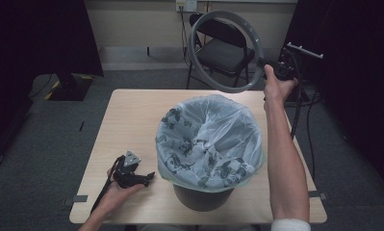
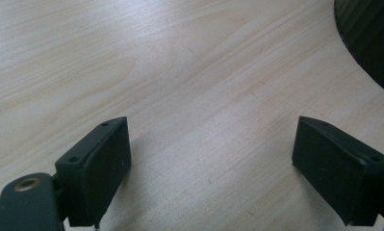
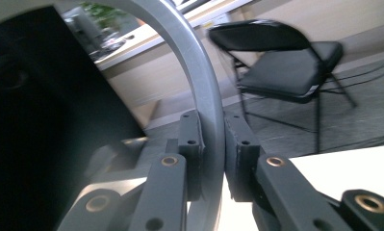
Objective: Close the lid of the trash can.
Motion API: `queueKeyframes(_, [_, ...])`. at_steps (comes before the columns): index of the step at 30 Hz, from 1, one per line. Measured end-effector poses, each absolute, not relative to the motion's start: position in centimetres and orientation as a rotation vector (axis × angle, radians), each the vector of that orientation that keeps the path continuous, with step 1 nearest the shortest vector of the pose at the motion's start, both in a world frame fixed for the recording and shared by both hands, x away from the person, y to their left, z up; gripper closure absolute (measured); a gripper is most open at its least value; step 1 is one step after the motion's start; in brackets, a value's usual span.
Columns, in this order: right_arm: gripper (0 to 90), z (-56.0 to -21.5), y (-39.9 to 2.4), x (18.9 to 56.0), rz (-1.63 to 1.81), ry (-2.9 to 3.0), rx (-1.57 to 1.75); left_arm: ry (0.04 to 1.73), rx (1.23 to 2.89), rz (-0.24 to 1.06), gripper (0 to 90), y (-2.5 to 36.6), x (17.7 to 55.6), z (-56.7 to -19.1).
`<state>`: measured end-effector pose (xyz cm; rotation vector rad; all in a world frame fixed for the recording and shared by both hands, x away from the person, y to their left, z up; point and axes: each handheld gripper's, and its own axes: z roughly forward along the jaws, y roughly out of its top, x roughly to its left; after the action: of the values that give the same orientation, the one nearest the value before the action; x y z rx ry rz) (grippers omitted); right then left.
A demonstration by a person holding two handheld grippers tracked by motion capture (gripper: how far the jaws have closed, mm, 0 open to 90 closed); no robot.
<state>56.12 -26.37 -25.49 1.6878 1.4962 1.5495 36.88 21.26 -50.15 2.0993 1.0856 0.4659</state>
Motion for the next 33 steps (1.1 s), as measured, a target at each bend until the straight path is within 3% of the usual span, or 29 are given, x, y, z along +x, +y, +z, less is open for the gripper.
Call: queueKeyframes(33, [79.5,-25.4,-23.3,50.4,1.710,1.994,1.281,1.103,2.131,0.464,15.8,21.3,37.0,-49.7])
